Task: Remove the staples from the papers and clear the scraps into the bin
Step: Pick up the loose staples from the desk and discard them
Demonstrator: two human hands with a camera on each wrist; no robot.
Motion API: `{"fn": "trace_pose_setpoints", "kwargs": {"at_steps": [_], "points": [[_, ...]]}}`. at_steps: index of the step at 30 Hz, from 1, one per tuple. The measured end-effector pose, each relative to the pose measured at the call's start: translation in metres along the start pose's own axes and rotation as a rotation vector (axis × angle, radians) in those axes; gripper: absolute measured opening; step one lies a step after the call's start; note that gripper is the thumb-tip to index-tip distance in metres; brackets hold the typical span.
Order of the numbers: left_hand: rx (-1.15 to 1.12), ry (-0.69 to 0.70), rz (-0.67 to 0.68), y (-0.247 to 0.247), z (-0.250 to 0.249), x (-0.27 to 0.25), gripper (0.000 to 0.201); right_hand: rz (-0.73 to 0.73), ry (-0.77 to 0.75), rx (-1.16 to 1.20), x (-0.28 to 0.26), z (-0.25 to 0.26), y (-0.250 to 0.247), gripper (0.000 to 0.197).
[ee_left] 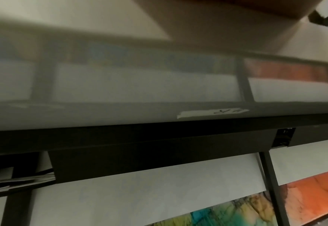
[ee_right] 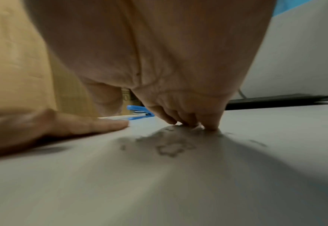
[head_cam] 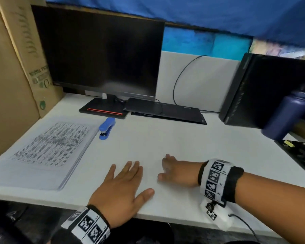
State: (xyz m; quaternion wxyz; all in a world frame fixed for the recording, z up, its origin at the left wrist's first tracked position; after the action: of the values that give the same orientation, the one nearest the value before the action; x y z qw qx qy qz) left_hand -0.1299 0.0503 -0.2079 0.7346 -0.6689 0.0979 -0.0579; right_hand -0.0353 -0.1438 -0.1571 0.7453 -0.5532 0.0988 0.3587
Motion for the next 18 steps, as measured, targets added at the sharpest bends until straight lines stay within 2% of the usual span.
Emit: {"fn": "trace_pose_setpoints", "kwargs": {"at_steps": [1,3,5,8,10,12,13,16,18], "points": [[-0.004,0.029,-0.02,0.001,0.002,0.0,0.084,0.05,-0.034,0.002,-0.004,0.006,-0.001,0.074],[-0.028,0.038,-0.065,0.002,0.003,0.0,0.074,0.043,-0.078,-0.017,-0.004,0.016,-0.014,0.067],[-0.082,0.001,-0.102,0.002,0.004,0.001,0.067,-0.051,-0.068,-0.016,0.002,0.025,-0.032,0.054],[-0.13,-0.066,-0.143,0.002,0.004,0.001,0.067,-0.164,-0.006,-0.098,0.03,0.024,-0.042,0.028],[-0.163,-0.106,-0.164,0.002,0.005,0.001,0.069,-0.144,0.035,-0.134,0.043,0.02,-0.033,0.045],[-0.159,-0.115,-0.154,0.002,0.005,0.002,0.071,-0.083,0.024,-0.142,0.043,0.018,-0.013,0.08],[-0.143,-0.108,-0.14,0.002,0.004,0.003,0.071,-0.036,-0.002,-0.133,0.035,0.018,-0.003,0.09],[-0.097,-0.088,-0.078,0.003,0.002,0.005,0.073,0.092,-0.131,-0.088,0.0,0.015,0.016,0.087],[-0.072,-0.082,-0.041,0.004,0.002,0.005,0.078,0.063,-0.12,-0.017,-0.016,0.002,0.008,0.078]]}}
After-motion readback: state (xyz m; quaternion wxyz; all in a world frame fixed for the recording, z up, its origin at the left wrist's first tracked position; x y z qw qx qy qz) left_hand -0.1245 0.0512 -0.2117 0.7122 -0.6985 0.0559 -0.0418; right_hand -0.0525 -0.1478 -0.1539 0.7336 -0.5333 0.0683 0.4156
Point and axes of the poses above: each hand's wrist, its own x-axis towards the middle knuckle, its own y-axis out of the palm, z = x × y, the point moved 1 cm from there along x, towards the middle knuckle, and after that the axes turned 13 degrees about x, right-handed, at the moved point
